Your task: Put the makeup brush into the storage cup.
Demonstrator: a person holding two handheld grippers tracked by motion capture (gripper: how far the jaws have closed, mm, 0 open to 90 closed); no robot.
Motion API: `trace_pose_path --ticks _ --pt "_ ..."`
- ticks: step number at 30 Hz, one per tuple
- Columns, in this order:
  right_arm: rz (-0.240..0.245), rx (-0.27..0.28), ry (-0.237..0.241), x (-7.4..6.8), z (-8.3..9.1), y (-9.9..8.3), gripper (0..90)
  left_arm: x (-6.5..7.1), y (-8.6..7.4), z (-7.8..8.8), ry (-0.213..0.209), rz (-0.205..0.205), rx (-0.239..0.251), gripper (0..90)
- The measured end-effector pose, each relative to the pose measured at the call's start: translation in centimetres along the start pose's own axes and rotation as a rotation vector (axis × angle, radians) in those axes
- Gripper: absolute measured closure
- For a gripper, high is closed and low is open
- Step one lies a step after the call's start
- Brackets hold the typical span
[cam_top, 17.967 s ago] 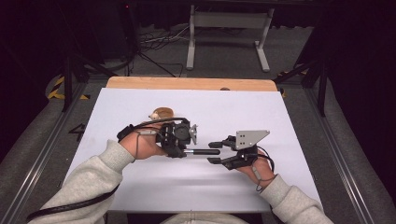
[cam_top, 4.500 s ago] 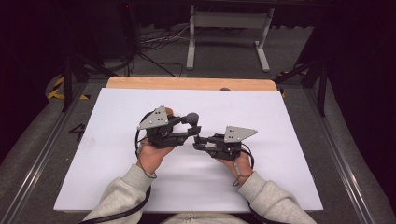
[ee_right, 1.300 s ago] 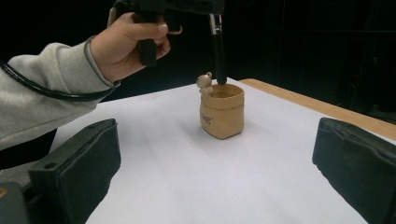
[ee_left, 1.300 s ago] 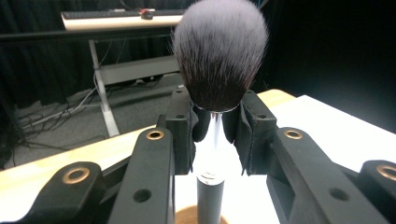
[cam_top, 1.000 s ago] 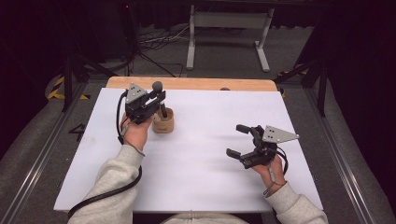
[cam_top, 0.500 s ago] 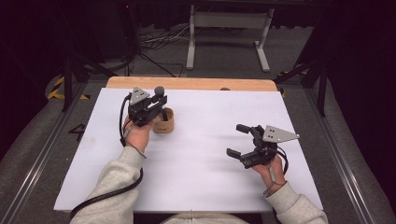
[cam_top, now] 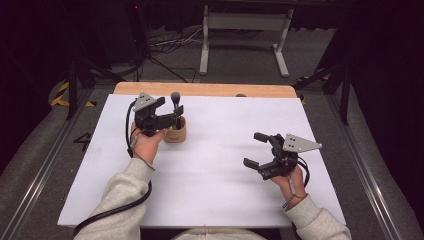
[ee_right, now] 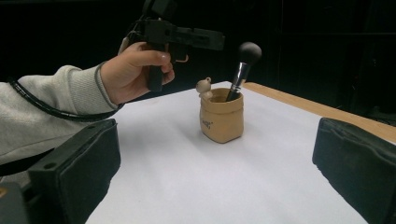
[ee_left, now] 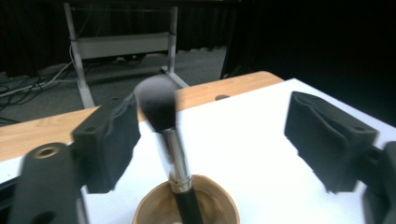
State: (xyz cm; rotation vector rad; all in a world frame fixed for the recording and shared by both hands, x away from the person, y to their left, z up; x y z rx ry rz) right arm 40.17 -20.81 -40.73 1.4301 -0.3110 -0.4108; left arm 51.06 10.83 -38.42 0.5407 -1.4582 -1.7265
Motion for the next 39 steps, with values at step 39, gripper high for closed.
trace_pose_path --ticks 39 --pt "0.019 -0.060 -0.164 4.2 4.8 0.2 0.0 0.0 -2.8 12.1 -0.170 -0.091 0.079 8.1"
Point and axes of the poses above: each handheld gripper's, and its own axes: z roughly backward along the jaws, y roughly out of its top, x roughly to its right, the point moved 6 cm from there along -z, roughly forward along the jaws, and after that the axes turned 1 degree about z, right-handed, at the moved point
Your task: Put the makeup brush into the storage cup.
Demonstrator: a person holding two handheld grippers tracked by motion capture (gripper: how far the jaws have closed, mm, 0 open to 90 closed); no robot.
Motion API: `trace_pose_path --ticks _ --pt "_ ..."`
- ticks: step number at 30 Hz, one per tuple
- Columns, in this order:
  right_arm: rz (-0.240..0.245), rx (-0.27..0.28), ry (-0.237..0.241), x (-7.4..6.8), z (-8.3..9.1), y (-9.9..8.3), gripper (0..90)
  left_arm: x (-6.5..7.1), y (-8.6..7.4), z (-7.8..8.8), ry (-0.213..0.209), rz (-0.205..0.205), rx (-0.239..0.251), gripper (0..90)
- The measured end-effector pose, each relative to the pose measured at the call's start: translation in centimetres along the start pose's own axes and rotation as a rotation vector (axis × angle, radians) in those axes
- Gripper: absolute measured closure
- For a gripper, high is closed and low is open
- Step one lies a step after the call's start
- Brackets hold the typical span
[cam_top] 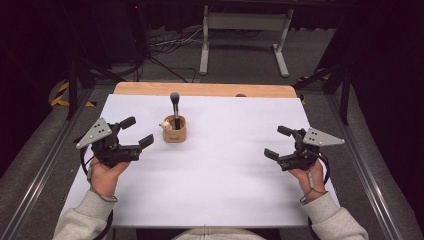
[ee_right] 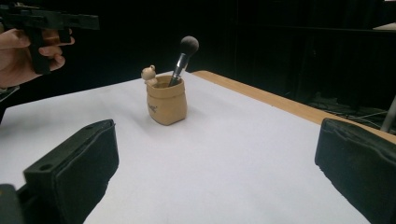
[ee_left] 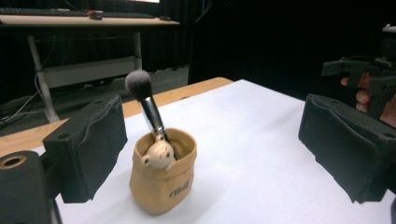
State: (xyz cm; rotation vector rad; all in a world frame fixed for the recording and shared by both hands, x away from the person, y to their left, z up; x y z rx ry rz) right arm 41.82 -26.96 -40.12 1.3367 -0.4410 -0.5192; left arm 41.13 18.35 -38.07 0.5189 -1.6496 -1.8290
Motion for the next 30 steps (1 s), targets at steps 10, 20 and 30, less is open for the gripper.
trace_pose_path --ticks 10,20,30 --pt "0.014 -0.015 -0.029 0.4 1.1 -0.8 0.0 -0.4 -2.5 1.4 0.004 0.020 0.016 7.8" --pt "0.037 -0.008 -0.053 0.7 2.1 -1.6 0.0 -0.5 -4.6 2.1 0.021 0.009 0.003 7.7" --pt "0.049 -0.001 -0.071 0.9 2.8 -2.8 0.0 -0.5 -6.6 2.4 0.035 -0.025 -0.019 7.2"
Point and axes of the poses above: each handheld gripper's, and its own axes: z roughly backward along the jaws, y roughly out of its top, x roughly to its right, the point moved 6 cm from there along -z, roughly forward along the jaws, and after that the axes turned 1 degree about z, right-handed, at the moved point
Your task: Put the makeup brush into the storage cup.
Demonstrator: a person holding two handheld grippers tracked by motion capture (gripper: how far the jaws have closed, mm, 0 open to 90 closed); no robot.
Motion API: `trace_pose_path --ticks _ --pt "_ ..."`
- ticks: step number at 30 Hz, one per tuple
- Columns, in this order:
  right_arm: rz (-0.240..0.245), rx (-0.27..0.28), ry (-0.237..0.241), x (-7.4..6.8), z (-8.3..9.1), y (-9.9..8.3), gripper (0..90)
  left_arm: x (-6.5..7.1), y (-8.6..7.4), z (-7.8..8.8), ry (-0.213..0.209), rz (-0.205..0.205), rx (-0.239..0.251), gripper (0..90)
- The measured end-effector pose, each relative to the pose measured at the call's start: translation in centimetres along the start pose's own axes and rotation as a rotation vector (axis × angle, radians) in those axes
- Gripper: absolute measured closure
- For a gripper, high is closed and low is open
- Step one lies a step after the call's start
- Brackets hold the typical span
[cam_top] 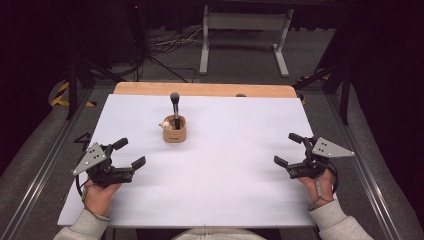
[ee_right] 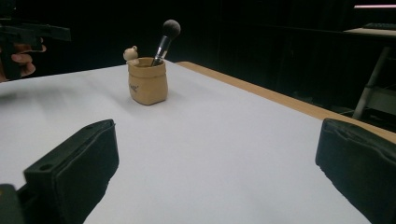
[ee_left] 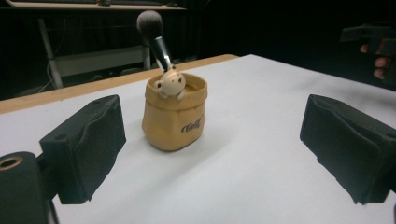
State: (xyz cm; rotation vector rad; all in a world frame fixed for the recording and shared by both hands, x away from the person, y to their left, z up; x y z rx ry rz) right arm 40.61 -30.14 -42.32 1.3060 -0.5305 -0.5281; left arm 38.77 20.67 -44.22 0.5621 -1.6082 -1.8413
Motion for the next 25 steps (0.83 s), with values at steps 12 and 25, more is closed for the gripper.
trace_pose_path --ticks 12,25 --pt "-0.022 -0.013 -0.018 0.3 0.2 -1.8 0.0 -0.6 -1.7 0.0 0.008 0.018 -0.008 6.8" --pt "-0.033 -0.024 -0.002 0.1 0.0 -1.9 0.0 -0.7 -1.8 -0.5 0.037 0.024 -0.046 2.3"
Point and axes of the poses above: each handheld gripper's, and its own axes: z roughly backward along the jaws, y roughly out of its top, x roughly to its right, the point moved 6 cm from there along -z, roughly forward along the jaws, and after that the axes turned 1 degree about z, right-handed, at the moved point
